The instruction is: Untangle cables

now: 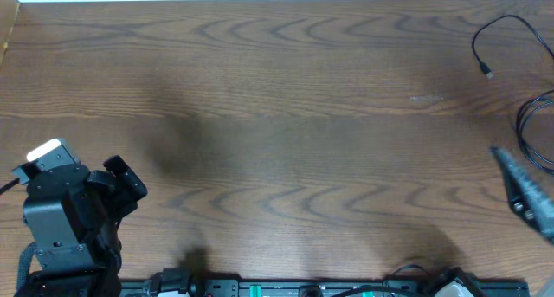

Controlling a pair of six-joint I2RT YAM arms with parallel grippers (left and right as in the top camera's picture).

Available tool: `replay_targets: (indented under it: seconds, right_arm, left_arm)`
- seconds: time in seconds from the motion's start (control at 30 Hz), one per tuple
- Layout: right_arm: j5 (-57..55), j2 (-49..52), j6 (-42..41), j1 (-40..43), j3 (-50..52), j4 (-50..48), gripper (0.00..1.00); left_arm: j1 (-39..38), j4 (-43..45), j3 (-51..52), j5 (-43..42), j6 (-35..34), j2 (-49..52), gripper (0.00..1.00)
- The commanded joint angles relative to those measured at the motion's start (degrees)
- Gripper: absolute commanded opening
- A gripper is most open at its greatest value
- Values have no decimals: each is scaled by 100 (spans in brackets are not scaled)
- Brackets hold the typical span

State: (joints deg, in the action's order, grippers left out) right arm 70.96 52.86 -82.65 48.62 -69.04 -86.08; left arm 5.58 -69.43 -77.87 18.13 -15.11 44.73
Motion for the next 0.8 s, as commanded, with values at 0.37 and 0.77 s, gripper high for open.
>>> replay_targets:
  seconds: [0.37, 0.77]
  right_arm:
    - [389, 96, -450, -898, -7, 461, 99]
    - [575, -837, -654, -1047, -7, 581, 99]
  left_arm:
    - [9, -63, -101, 61, 52, -11, 94]
    - [9, -76, -101, 61, 50, -11, 94]
